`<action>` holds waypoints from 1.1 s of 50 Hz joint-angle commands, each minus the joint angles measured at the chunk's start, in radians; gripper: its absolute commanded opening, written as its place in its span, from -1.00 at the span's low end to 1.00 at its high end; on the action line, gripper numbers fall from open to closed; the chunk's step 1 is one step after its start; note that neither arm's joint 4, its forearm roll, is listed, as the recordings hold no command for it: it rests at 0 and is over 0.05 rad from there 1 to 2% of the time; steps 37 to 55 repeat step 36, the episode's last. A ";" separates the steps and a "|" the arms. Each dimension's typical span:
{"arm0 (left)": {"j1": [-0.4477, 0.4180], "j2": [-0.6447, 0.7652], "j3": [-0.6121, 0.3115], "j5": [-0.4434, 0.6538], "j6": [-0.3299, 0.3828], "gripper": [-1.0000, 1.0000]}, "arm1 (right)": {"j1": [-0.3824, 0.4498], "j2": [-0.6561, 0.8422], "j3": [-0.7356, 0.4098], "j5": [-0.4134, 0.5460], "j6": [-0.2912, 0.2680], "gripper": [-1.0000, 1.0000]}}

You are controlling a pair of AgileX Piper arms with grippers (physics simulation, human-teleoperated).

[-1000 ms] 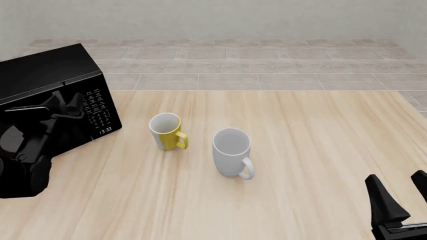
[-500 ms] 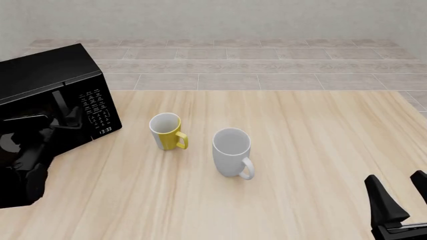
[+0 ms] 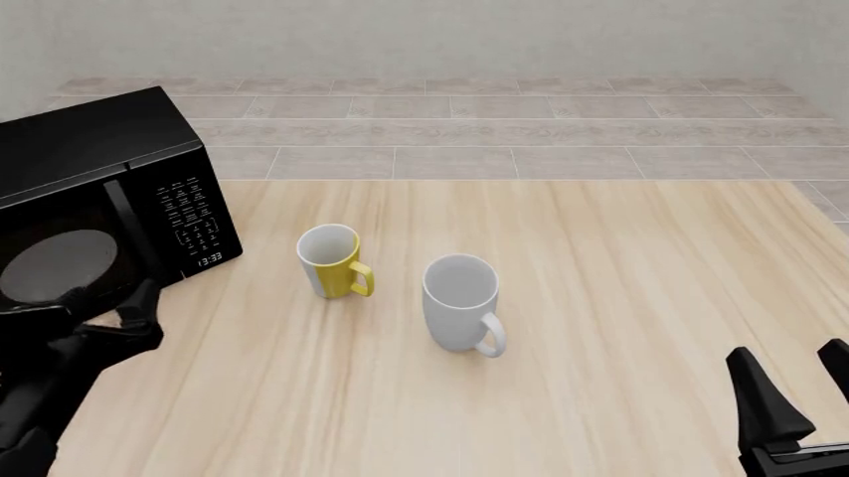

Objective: Close the microwave.

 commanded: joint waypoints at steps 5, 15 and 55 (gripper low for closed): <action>-0.083 -0.665 0.102 0.502 0.015 1.00 | -0.001 0.001 -0.001 0.001 -0.003 1.00; -0.113 -1.095 0.102 0.892 0.036 1.00 | -0.005 0.001 0.000 0.005 -0.008 1.00; -0.177 -1.275 0.028 1.040 0.042 1.00 | -0.008 0.001 -0.001 0.005 -0.008 1.00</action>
